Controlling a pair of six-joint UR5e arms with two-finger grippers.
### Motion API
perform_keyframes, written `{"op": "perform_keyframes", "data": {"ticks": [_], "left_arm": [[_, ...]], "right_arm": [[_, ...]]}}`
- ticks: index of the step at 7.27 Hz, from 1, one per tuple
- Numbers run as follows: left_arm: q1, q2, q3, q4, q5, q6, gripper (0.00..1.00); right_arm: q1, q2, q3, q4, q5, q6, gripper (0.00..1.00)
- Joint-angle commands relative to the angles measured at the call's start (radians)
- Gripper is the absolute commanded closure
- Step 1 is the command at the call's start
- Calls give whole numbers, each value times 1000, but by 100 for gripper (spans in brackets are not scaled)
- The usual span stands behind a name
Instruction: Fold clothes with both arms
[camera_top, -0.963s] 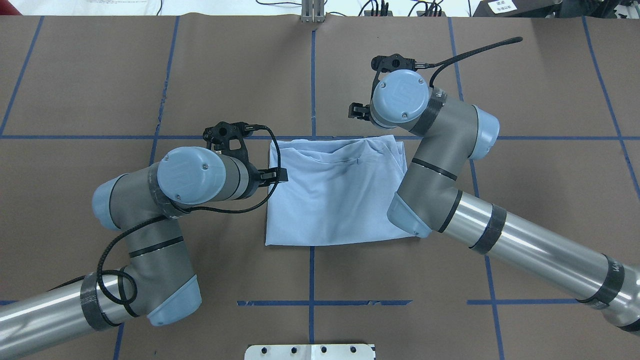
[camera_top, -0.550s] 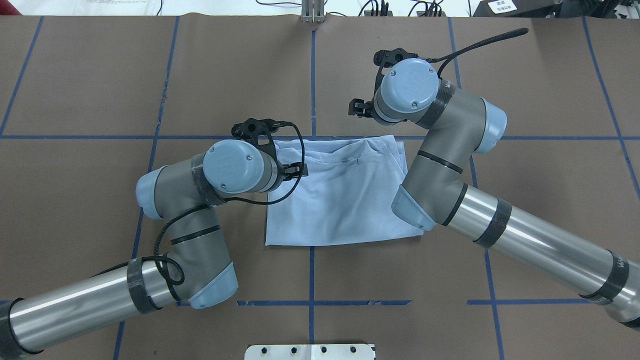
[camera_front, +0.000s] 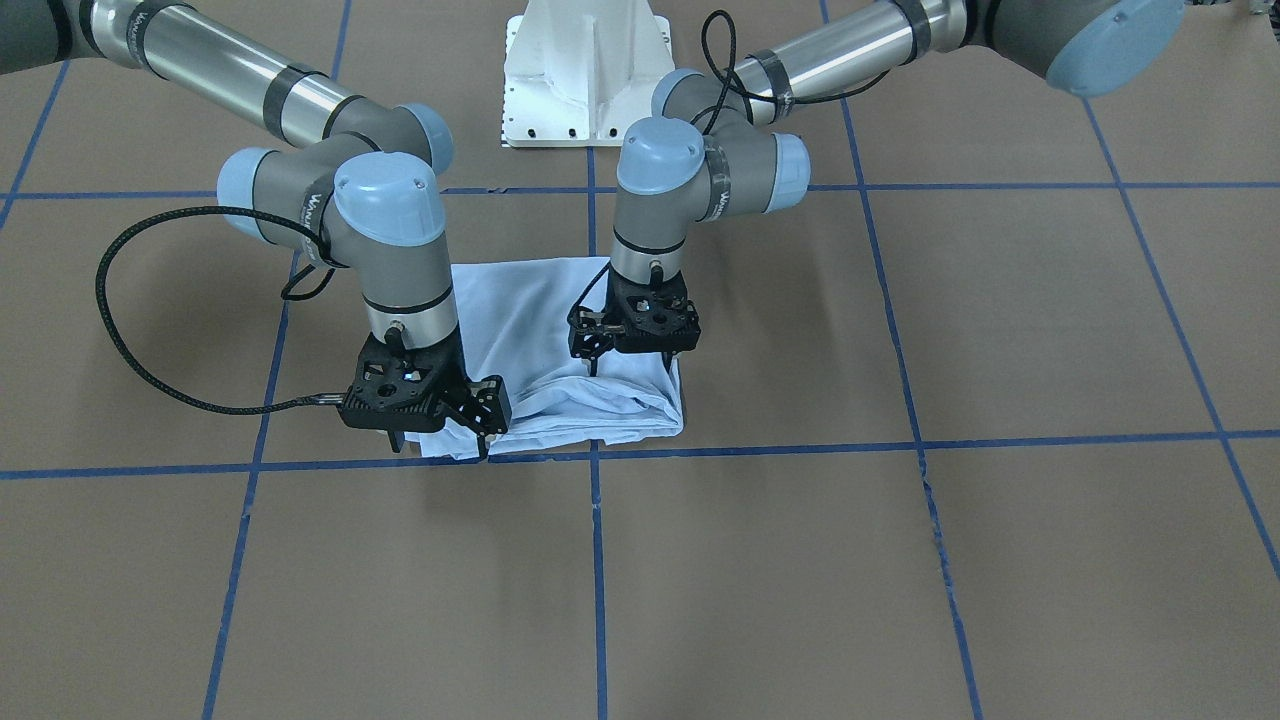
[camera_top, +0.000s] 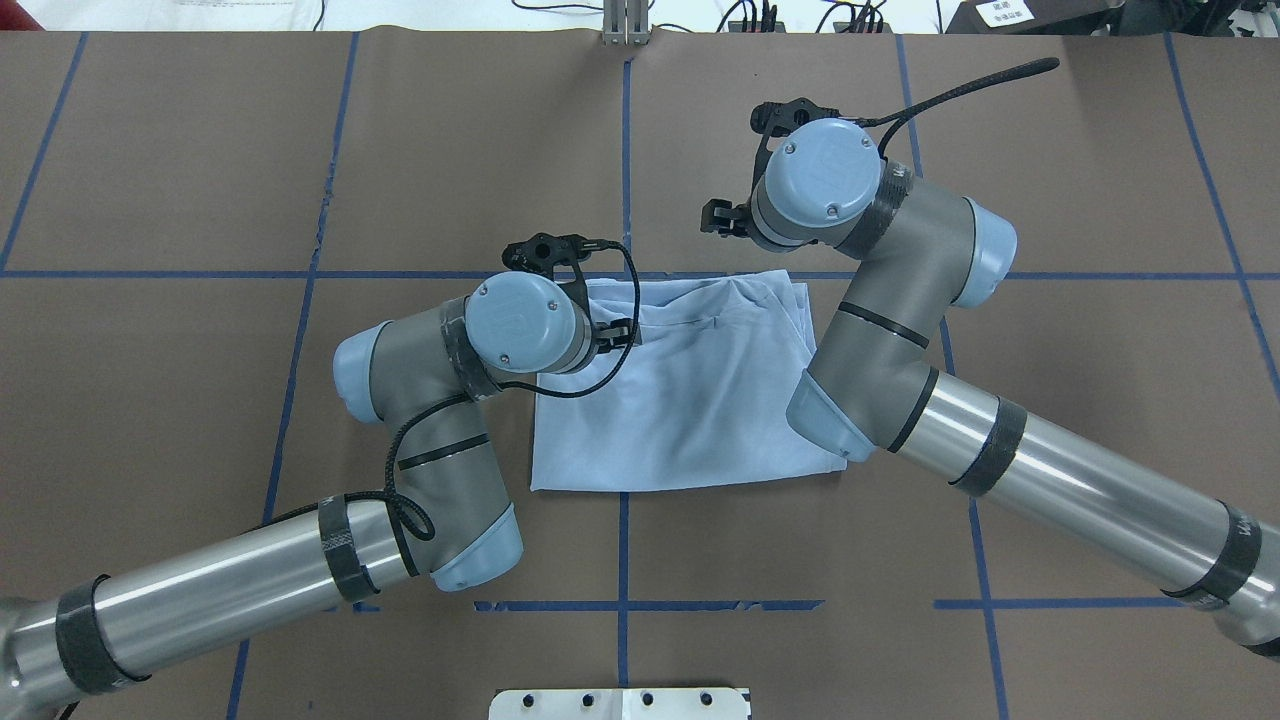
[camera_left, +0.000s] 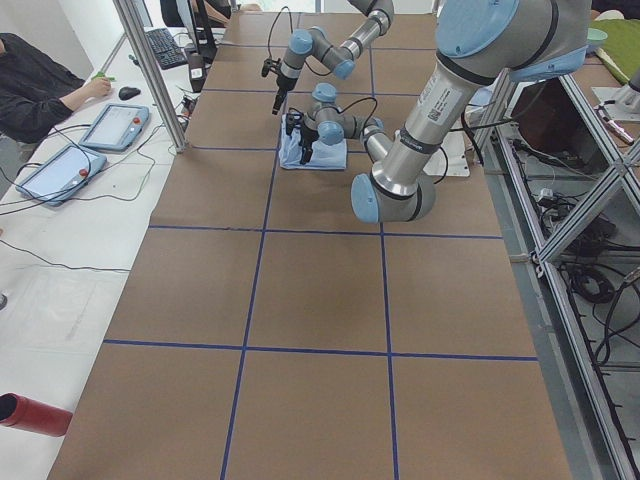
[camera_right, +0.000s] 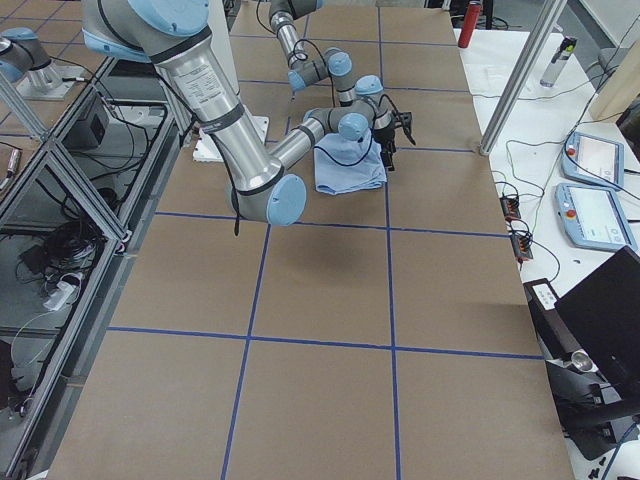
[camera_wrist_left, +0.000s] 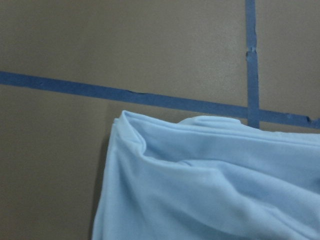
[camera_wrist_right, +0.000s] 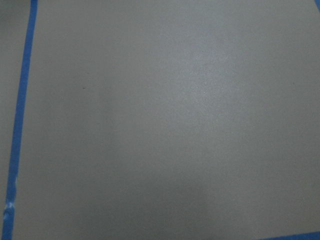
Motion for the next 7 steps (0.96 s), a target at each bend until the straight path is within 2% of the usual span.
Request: {"op": "perform_keyframes", "data": {"ticks": [1, 3, 5, 7], "left_arm": [[-8, -15, 31, -3, 2, 5, 0], [-67, -42, 121, -29, 2, 0, 0], [-142, -50, 238, -110, 2, 60, 0], [-181, -49, 233, -131, -10, 83, 0]], "right_arm": [[1, -1, 0, 0, 0, -1, 0], [1, -1, 0, 0, 0, -10, 0], [1, -1, 0, 0, 0, -10, 0], [1, 0, -2, -1, 1, -10, 0]]}}
